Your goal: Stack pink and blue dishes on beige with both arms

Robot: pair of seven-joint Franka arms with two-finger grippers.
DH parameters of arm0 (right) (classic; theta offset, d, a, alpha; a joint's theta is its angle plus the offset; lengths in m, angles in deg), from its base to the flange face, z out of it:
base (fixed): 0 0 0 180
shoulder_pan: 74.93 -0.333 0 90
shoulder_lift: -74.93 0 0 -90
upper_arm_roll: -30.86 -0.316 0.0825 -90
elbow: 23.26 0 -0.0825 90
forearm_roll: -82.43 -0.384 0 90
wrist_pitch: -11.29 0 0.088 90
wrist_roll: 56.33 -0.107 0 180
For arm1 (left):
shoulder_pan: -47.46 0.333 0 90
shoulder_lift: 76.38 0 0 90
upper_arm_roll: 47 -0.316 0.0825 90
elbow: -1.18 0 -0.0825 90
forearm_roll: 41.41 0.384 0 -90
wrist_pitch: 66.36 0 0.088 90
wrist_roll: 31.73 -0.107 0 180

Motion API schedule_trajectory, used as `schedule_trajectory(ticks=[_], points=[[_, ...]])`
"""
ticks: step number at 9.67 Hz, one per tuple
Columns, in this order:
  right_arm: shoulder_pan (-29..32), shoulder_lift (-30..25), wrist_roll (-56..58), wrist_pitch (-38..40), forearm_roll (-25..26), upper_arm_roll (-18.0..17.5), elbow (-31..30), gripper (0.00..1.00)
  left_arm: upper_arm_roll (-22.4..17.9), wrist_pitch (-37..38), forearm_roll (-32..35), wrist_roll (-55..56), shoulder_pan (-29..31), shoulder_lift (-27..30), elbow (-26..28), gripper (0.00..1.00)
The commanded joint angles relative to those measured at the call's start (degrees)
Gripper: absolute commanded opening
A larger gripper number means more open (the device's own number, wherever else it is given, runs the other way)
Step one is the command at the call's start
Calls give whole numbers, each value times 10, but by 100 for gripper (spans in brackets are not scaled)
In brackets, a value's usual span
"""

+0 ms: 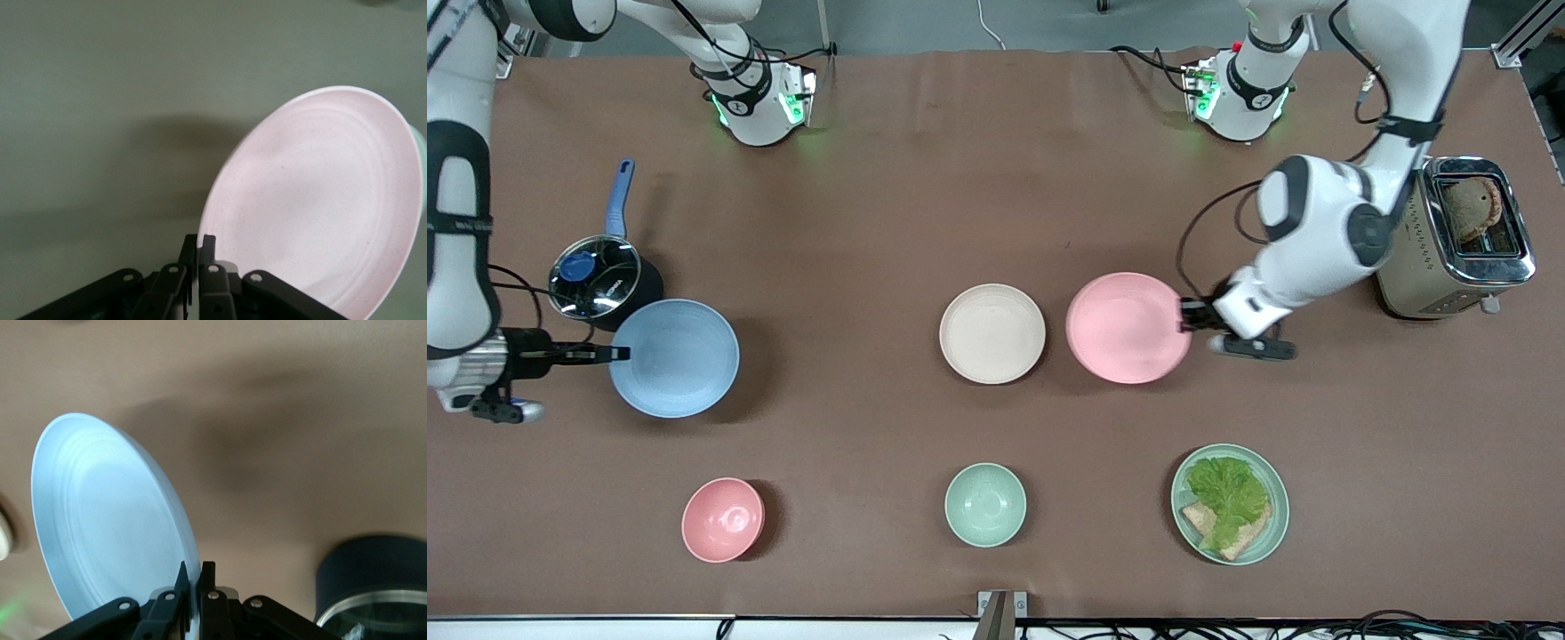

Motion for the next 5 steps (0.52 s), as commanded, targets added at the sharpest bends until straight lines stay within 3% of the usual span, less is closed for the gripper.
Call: schedule_trajectory(ticks=[1, 3, 5], points=[[-53, -67, -144, 32, 36, -26, 4, 1, 54, -20, 83, 164, -17, -90, -66, 0], [-52, -93, -274, 28, 66, -126, 4, 1, 66, -49, 222, 354, -65, -160, -117, 0], [-53, -94, -350, 5, 68, -198, -1, 1, 66, -49, 328, 483, -96, -189, -137, 0]])
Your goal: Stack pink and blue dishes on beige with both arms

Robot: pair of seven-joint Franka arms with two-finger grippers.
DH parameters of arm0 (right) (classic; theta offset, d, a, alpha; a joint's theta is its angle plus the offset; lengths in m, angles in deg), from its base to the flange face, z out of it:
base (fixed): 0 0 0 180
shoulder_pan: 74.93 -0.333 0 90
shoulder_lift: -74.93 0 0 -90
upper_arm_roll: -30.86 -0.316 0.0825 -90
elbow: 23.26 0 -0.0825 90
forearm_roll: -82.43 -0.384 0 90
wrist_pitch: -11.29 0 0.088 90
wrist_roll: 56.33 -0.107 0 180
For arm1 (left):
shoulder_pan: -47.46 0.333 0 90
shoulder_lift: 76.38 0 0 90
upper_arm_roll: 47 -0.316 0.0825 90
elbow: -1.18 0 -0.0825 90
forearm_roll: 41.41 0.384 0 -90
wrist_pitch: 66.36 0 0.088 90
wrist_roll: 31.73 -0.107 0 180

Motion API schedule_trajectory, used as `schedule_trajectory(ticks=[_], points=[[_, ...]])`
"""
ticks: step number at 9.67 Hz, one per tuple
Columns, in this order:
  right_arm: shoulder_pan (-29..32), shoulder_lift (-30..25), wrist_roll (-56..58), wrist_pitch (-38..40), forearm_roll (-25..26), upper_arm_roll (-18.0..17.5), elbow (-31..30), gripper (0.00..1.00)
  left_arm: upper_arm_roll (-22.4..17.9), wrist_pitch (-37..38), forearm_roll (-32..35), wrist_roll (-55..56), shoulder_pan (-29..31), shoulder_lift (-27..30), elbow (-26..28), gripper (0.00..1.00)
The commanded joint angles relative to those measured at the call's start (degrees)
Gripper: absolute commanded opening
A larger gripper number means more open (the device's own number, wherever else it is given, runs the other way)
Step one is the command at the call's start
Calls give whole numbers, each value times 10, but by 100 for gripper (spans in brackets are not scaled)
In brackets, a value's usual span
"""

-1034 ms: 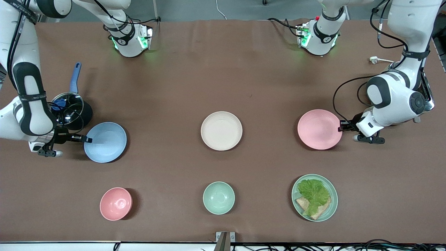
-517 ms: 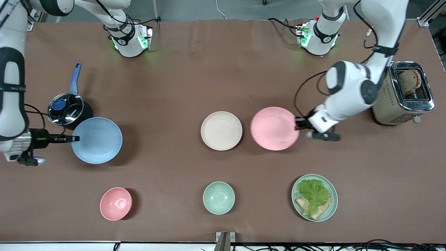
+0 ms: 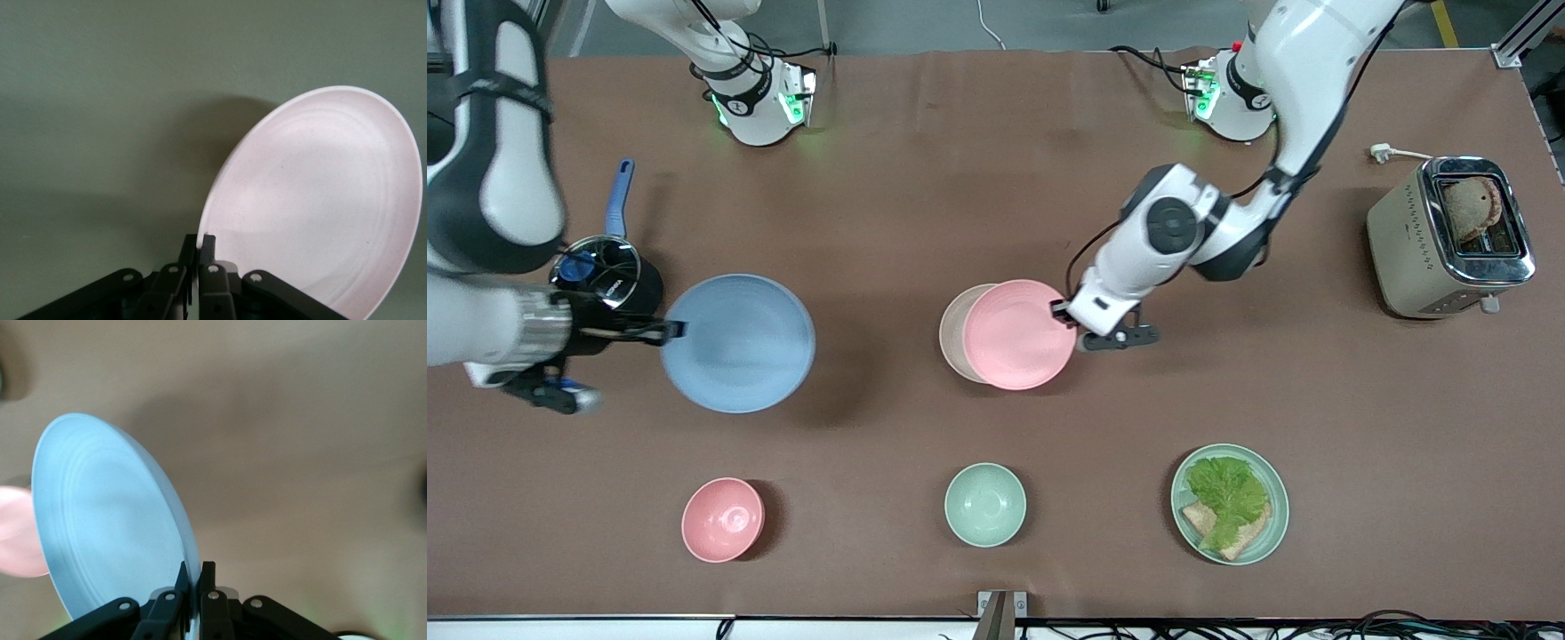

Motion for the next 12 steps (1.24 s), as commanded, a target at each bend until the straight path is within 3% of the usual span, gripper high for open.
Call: schedule_trajectory(ticks=[1, 2, 3, 4, 5, 7, 8, 11, 12], points=[[9, -9, -63, -35, 12, -61, -30, 1, 0, -3, 84, 100, -22, -38, -21, 1], [9, -9, -76, -52, 12, -84, -45, 1, 0, -3, 101, 122, -32, -44, -23, 4], [9, -9, -83, -74, 11, -100, -63, 1, 0, -3, 111, 138, -34, -44, -24, 19], [9, -9, -88, -95, 11, -117, -80, 1, -1, -3, 112, 148, -42, -44, -24, 74], [10, -9, -88, -114, 9, -129, -93, 1, -1, 2, 126, 149, -43, -38, -19, 100], [9, -5, -88, -130, 6, -148, -109, 1, -1, 51, 129, 129, -35, 16, 0, 100], [9, -6, -88, -154, 5, -166, -129, 1, -8, 131, 129, 92, -34, 61, 10, 100], [2, -3, -136, -299, 5, -235, -203, 2, -50, 210, 92, -126, 17, 152, 11, 100], [-22, 18, -168, -362, 5, -240, -218, 2, -90, 212, 51, -202, 21, 183, 7, 100]])
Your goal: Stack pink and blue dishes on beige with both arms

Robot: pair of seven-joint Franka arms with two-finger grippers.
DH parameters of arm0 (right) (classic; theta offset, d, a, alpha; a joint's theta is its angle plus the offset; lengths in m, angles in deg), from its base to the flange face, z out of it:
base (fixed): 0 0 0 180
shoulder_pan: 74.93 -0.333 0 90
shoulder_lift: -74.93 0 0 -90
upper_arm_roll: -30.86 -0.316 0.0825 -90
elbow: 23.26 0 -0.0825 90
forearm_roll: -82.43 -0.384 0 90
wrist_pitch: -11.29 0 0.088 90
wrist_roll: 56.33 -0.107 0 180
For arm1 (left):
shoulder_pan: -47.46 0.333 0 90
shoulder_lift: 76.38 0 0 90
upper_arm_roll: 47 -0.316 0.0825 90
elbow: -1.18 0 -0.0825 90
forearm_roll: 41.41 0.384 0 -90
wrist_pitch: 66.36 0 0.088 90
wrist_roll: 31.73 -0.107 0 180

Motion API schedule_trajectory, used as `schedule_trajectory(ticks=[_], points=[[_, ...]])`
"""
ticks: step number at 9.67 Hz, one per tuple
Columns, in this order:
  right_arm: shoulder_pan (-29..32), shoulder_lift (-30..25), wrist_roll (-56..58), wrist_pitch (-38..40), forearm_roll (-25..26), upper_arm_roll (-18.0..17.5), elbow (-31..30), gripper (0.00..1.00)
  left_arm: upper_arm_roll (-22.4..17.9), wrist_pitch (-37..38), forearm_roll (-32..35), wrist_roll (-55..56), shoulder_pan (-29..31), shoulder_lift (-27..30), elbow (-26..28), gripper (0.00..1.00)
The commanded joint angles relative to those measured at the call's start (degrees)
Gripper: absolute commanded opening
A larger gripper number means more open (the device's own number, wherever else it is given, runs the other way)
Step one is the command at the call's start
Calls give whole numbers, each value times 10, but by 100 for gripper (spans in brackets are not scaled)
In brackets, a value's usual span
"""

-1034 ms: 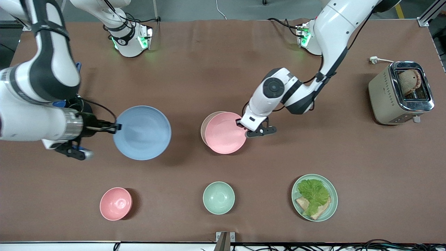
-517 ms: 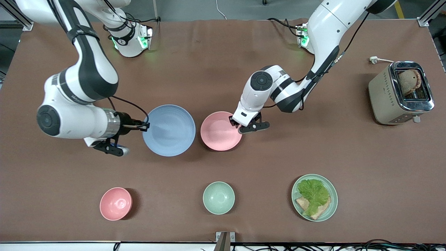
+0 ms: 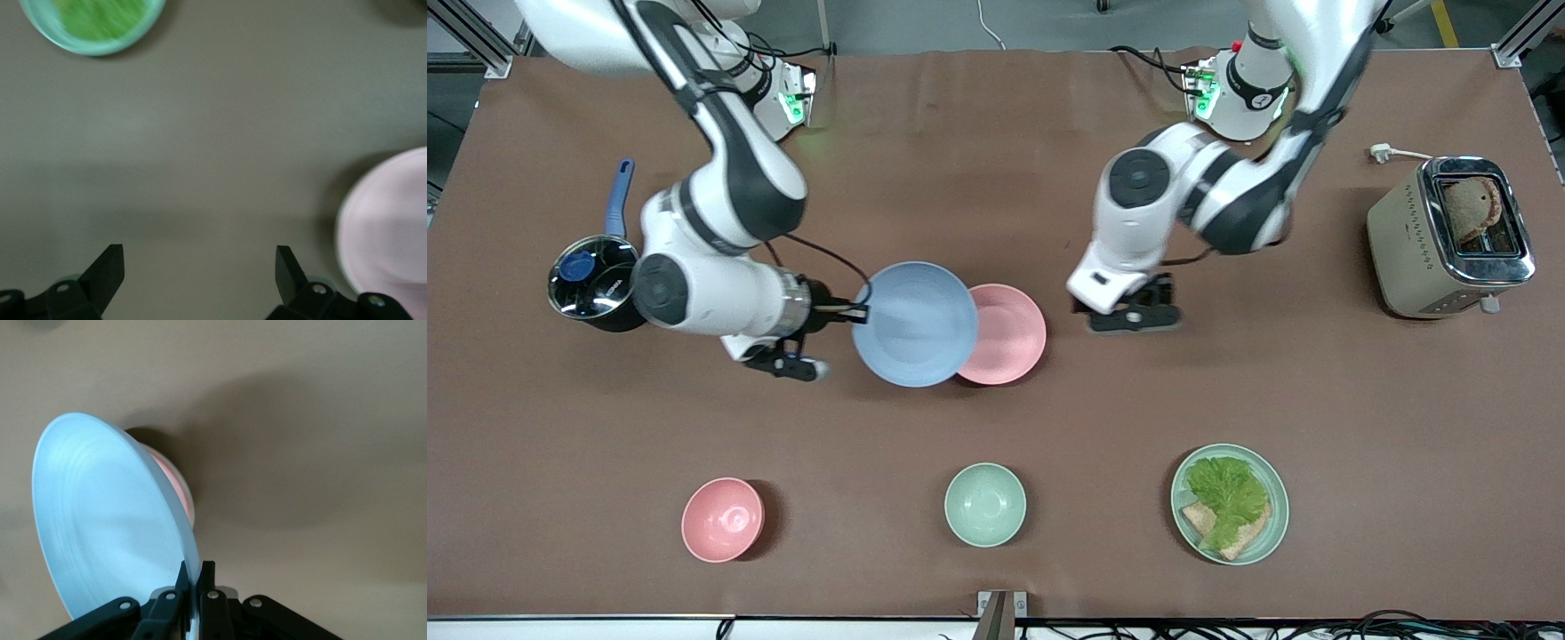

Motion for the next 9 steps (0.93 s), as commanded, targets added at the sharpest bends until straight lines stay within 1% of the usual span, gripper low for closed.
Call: schedule_trajectory(ticks=[1, 2, 3, 4, 5, 6, 7, 8, 9], points=[[-42, 22, -51, -123, 4, -15, -46, 2, -78, 3, -99, -159, 8, 71, 23, 100], [-51, 29, -54, -167, 4, -15, -68, 2, -130, 19, -148, -256, 8, 114, 23, 100], [-61, 32, -54, -192, 5, -15, -85, 2, -167, 59, -160, -324, 8, 143, 10, 100], [-66, 38, -55, -221, 5, -15, -102, 2, -198, 108, -160, -355, 9, 165, -8, 100], [-66, 41, -53, -243, 8, -15, -115, 2, -217, 158, -157, -358, 10, 200, -7, 100], [-66, 41, -53, -245, 11, -15, -122, 3, -222, 181, -154, -361, 32, 231, -4, 100], [-66, 41, -53, -246, 11, -15, -126, 4, -223, 188, -154, -385, 54, 251, -5, 100], [-65, 45, -53, -245, 11, -15, -126, 22, -236, 189, -154, -430, 60, 255, -10, 100], [-65, 51, -54, -245, 11, -15, -127, 76, -244, 195, -154, -448, 61, 249, -48, 100]])
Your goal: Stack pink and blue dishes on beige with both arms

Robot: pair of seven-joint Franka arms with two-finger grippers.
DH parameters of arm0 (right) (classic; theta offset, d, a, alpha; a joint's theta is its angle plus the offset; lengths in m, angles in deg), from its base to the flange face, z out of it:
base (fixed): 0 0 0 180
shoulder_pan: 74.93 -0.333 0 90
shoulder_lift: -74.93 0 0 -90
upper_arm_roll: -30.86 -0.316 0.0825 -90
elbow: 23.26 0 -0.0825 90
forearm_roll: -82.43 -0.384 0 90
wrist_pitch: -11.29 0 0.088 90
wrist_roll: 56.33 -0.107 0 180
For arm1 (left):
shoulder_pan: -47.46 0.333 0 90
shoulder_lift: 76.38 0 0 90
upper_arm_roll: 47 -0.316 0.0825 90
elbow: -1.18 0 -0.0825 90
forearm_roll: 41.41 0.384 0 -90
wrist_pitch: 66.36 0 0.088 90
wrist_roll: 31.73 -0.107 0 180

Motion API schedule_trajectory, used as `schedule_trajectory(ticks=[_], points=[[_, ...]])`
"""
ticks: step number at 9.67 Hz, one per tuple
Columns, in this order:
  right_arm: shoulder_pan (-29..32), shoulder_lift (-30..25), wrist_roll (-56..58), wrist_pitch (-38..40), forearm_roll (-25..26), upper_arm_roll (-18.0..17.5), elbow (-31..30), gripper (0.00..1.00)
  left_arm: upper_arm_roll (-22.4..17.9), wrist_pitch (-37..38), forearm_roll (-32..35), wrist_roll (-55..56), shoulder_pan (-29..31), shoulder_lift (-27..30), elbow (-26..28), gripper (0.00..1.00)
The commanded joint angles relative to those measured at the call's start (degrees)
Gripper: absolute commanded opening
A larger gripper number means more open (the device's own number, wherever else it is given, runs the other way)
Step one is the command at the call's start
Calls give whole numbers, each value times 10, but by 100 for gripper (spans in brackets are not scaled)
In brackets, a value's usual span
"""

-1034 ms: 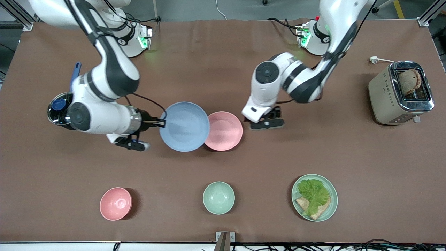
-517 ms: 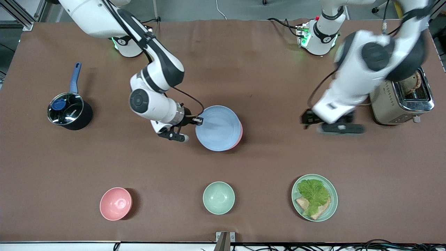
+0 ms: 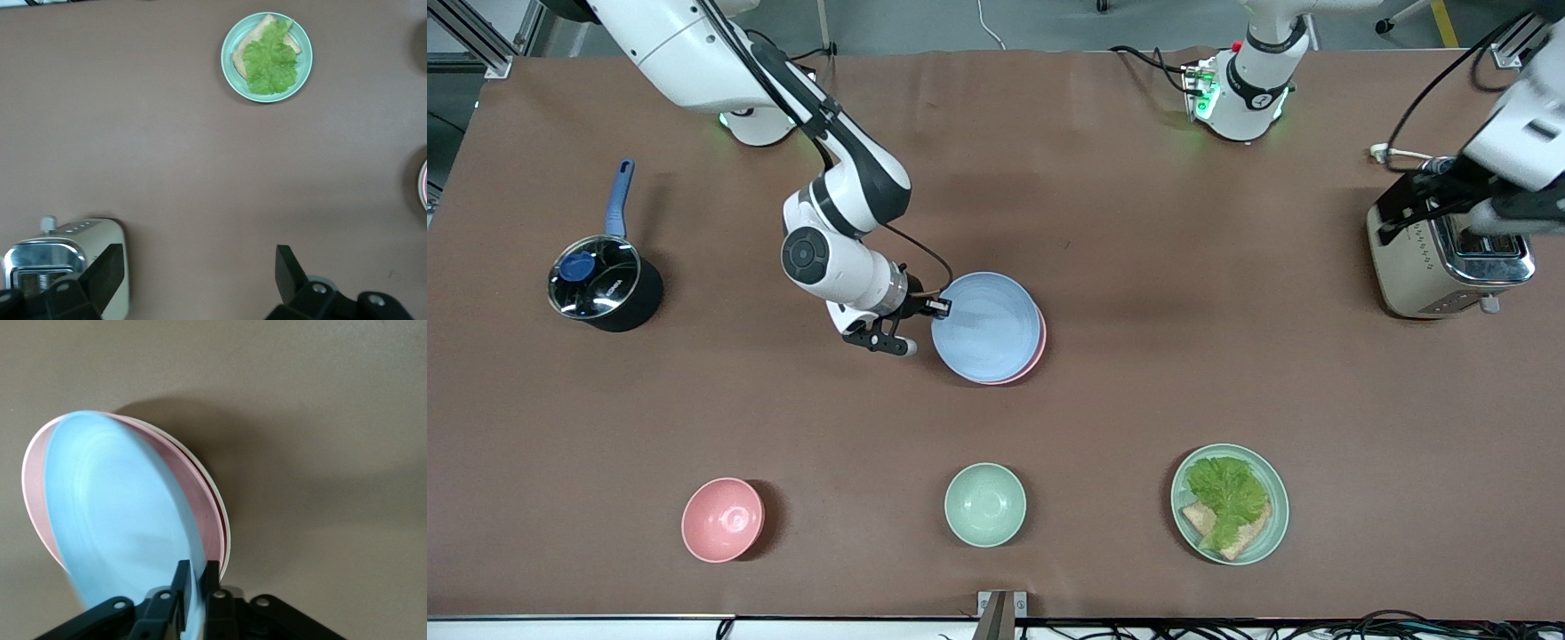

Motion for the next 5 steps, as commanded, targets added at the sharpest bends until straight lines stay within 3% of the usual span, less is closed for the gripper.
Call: schedule_trajectory(ticks=[1, 3, 4, 5], points=[[6, -6, -10, -3, 9, -4, -12, 100, -11, 55, -1, -26, 2, -30, -67, 100], [8, -60, -25, 19, 12, -2, -12, 100, -16, 155, 1, -28, 3, -77, -183, 100], [24, -109, -30, 94, 42, 3, -10, 100, -16, 181, 0, -28, 6, -86, -209, 100], [55, -169, -53, 168, 107, 3, -7, 100, -14, 184, -3, -28, 17, -85, -209, 100]])
